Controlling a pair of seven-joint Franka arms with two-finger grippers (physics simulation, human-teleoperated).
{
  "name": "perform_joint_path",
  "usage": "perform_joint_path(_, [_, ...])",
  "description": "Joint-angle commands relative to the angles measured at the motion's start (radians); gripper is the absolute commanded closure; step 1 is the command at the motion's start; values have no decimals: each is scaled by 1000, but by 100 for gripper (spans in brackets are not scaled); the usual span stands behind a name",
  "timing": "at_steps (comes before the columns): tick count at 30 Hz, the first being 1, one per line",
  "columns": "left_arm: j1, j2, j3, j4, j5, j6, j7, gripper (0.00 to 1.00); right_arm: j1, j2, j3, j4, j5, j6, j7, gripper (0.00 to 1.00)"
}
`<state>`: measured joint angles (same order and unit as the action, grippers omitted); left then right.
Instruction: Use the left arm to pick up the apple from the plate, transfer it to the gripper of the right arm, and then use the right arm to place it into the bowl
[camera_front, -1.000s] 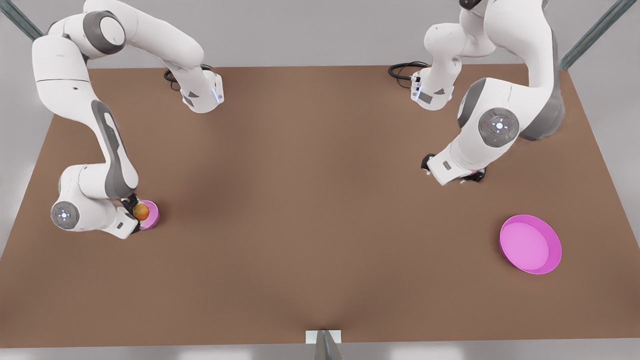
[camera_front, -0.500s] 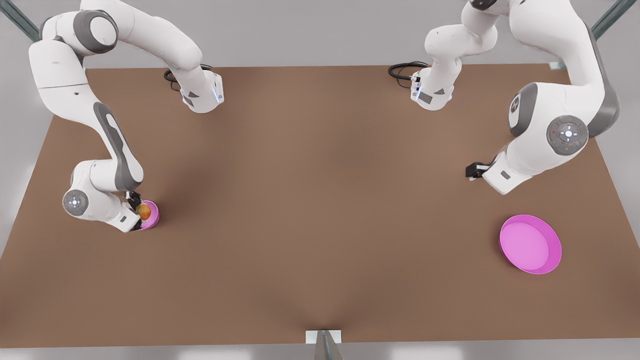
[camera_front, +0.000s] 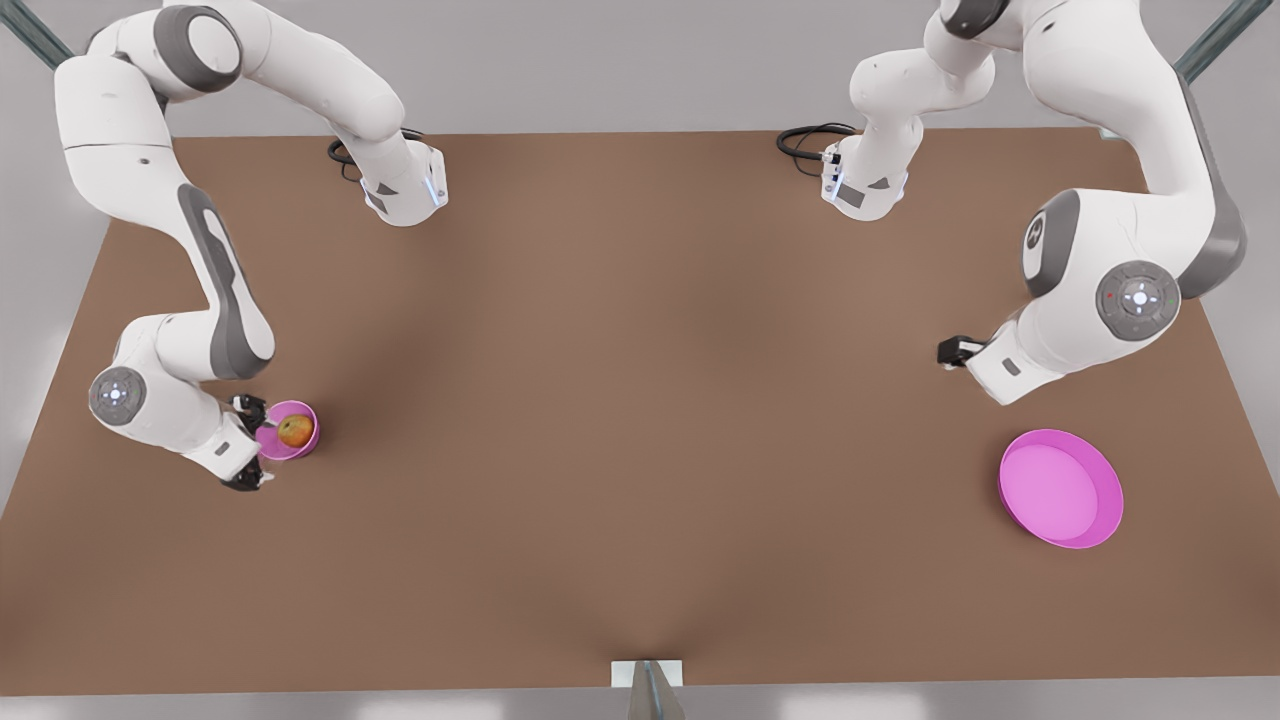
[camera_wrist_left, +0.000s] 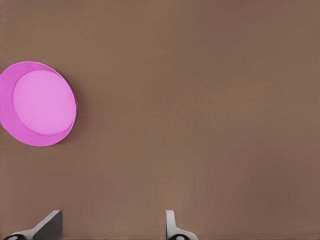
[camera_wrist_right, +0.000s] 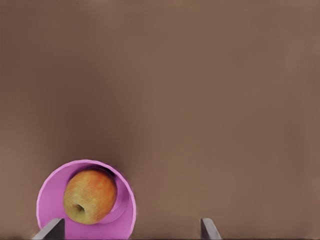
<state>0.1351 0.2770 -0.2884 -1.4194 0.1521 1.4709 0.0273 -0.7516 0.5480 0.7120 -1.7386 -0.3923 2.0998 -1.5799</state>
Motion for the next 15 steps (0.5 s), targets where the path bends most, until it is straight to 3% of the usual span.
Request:
perform_joint_path(1, [15,-1,-1,1,1,-6,118,0,49,0,15,85,29,-242,315,0])
perform_joint_path(4, [11,-1,-3,1,6,-4,138,0,207,53,4,309,-62,-599,995,0])
perform_joint_path(6, [4,-1,-5,1,7,-4,149,0,241,127,-5,407,-164,-658,1349,0])
perform_joint_path(8, [3,-1,-5,2,7,-6,149,0,242,184,1,487,-126,-739,1476,0])
perform_joint_path(9, [6,-1,-5,1,6,-6,149,0,333,159,-40,525,-126,-753,1485,0])
perform_joint_path(10, [4,-1,-5,2,7,-6,149,0,422,121,-140,585,-76,-785,1483,0])
perform_joint_path(11, [1,-1,-5,1,7,-6,146,0,592,-12,-415,582,88,-782,1485,0])
perform_joint_path(12, [0,-1,-5,2,9,-6,145,0,660,-91,-533,535,151,-773,1483,0])
perform_joint_path(15, [0,-1,-5,1,7,-6,141,0,661,-269,-552,366,211,-770,1534,0])
